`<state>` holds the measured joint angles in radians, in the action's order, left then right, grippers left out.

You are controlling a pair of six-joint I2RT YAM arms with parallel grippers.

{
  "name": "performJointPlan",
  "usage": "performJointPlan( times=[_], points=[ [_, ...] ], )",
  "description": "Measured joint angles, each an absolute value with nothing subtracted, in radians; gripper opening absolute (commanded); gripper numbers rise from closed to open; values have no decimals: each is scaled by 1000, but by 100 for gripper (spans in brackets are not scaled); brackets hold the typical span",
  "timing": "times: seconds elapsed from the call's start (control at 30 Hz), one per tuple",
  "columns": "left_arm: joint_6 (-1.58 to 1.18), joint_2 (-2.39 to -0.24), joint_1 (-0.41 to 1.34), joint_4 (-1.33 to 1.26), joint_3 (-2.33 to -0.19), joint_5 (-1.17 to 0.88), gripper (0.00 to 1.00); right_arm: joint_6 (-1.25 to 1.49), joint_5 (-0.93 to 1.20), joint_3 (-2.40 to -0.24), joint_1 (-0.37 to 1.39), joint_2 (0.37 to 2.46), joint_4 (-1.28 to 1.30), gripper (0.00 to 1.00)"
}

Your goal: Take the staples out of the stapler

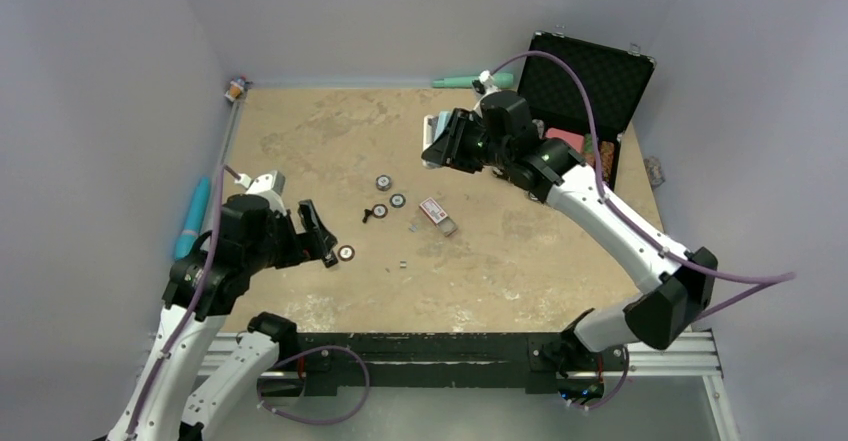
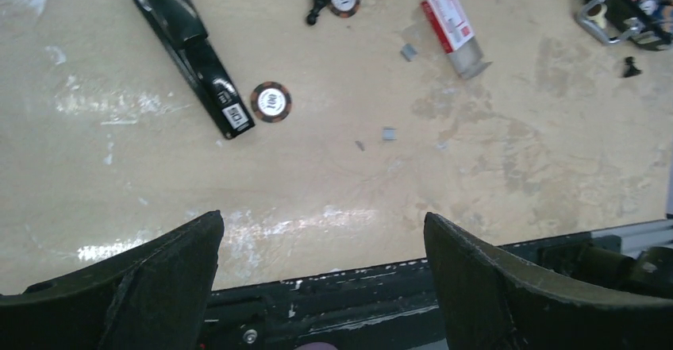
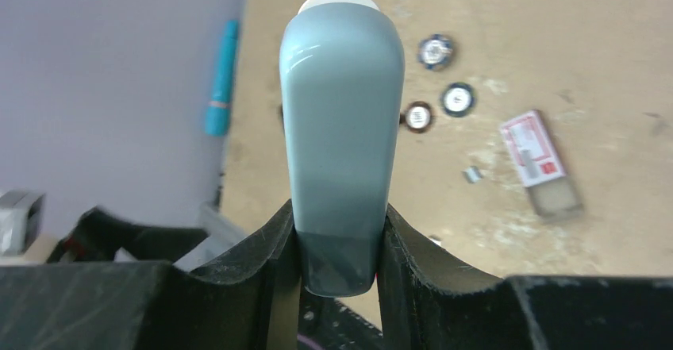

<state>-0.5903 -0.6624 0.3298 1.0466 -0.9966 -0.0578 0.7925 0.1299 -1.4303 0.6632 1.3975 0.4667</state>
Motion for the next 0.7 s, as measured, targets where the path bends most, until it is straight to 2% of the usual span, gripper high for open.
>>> performJointPlan(
  times=[0.37, 0.7],
  points=[
    [-590, -580, 330, 1103, -898, 45, 100, 667, -57, -1497, 612, 1712, 624, 0],
    [-595, -592, 329, 1106, -891, 61, 100, 624, -120, -1192, 580, 1691, 622, 0]
  ],
)
